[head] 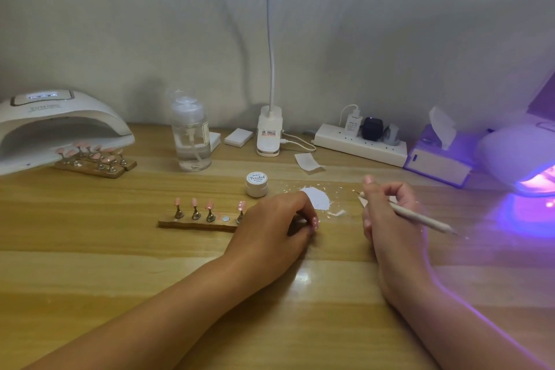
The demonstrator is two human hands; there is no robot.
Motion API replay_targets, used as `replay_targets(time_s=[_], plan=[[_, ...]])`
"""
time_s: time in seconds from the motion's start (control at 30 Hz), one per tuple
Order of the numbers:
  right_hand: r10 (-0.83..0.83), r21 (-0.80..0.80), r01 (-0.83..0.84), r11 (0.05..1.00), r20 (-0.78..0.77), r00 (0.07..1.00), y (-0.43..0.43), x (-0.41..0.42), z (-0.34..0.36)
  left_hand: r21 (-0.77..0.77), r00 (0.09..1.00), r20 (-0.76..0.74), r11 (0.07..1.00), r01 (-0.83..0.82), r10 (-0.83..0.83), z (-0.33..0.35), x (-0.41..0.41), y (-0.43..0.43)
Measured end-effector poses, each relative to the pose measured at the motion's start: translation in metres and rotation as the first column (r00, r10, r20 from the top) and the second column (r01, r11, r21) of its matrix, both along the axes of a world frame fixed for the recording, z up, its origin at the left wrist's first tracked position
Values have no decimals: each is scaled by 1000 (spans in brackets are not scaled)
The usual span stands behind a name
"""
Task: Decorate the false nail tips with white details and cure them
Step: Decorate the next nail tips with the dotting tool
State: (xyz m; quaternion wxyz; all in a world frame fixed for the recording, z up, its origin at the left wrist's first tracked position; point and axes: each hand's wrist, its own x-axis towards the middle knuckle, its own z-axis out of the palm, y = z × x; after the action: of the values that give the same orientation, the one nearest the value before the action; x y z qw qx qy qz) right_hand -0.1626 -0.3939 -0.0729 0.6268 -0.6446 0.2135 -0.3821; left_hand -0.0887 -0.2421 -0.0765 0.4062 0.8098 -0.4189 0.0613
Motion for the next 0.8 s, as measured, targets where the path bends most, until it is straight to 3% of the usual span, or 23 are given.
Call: replay_targets(time_s=[0.2, 0.3, 0.53, 0.67, 0.8], plan=[[3, -16, -3, 1000, -26, 1000, -1, 1, -2, -157, 985, 174, 987, 17, 10, 0, -4, 2], [47, -44, -50, 998, -57, 997, 2, 1, -2, -174, 983, 178, 982, 76, -45, 5, -6, 4], [88, -91, -98, 991, -106, 990, -1, 0, -2, -148, 983, -164, 987, 61, -86, 76, 32, 55], [116, -149, -136, 979, -135, 984, 1, 0, -3, 13, 961, -274, 999, -32, 35, 91, 57, 105], [127, -187, -153, 970, -141, 982, 2, -1, -3, 198, 944, -326, 980, 7, 59, 77, 62, 111]])
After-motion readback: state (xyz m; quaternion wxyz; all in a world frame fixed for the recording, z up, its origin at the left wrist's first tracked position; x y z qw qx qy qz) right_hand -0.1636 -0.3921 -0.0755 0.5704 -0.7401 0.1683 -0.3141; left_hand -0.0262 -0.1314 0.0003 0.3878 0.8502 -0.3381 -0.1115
